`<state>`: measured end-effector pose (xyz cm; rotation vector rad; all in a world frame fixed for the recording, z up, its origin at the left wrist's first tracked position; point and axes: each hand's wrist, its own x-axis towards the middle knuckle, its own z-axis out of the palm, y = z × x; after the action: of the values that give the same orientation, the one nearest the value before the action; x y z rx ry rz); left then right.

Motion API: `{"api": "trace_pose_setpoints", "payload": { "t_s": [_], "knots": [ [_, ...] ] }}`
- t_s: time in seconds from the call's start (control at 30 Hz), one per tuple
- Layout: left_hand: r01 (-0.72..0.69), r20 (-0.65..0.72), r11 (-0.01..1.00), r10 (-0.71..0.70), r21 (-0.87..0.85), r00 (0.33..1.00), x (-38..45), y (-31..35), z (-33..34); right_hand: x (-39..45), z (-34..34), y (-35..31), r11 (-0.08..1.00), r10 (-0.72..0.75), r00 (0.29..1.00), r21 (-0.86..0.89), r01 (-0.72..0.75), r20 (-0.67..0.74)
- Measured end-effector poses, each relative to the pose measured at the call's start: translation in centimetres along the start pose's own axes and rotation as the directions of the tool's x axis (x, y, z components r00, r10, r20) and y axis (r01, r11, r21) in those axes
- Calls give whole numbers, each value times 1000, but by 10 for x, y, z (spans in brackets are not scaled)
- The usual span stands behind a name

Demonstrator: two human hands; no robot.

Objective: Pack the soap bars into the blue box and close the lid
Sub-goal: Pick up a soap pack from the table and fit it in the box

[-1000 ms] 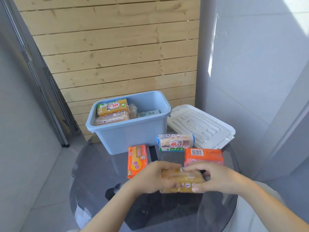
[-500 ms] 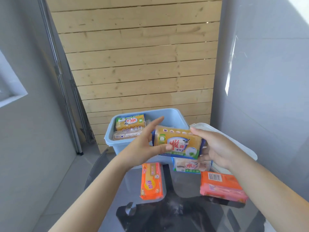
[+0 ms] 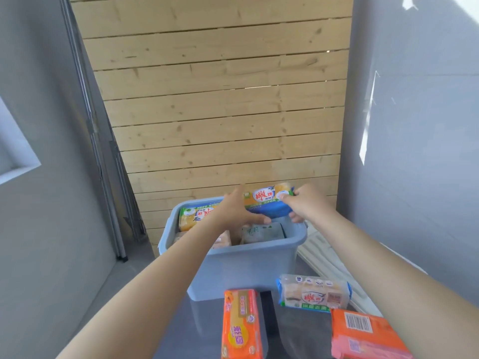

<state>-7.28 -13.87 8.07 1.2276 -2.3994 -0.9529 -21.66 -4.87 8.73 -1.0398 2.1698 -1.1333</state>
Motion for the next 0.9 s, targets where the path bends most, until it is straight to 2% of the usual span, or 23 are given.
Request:
{"api": "trace_pose_setpoints", "payload": {
  "t_s": [0.17, 0.3, 0.37, 0.43, 0.53, 0.63, 0.7, 0.77, 0.83, 0.9],
  "knots": [
    [-74, 30, 962, 68, 263, 997, 15, -11, 7, 12, 11, 2, 976, -73, 997, -208, 68, -17],
    [-40, 60, 901, 15, 432, 998, 25, -7, 13, 14, 18, -4, 926, -120, 993, -363, 107, -14],
    [-41, 98, 821, -18, 570, 995, 31, -6, 17, 16, 25, -9, 863, -101, 995, -498, 87, -2],
    [-56, 92, 760, -6, 648, 996, 33, -8, 25, 19, 31, -13, 750, -112, 994, -656, 81, -5],
    [-21, 25, 726, 6, 688, 1000, 32, -9, 31, 25, 29, -12, 595, -273, 962, -785, 171, 3],
    [-41, 12, 694, 46, 719, 999, 32, -12, 30, 31, 21, 0, 587, -424, 900, -724, 362, 106],
    [-80, 35, 652, 83, 754, 996, 32, -13, 29, 32, 18, 9, 563, -397, 890, -706, 429, 224],
    [-121, 64, 569, 120, 813, 991, 32, -13, 31, 32, 18, 13, 534, -311, 905, -734, 419, 290],
    [-142, 88, 477, 134, 867, 987, 32, -13, 35, 34, 21, 10, 443, -198, 926, -814, 376, 321],
    [-123, 75, 447, 122, 886, 990, 33, -11, 37, 38, 26, 4, 353, -98, 940, -872, 340, 326]
  ]
}}
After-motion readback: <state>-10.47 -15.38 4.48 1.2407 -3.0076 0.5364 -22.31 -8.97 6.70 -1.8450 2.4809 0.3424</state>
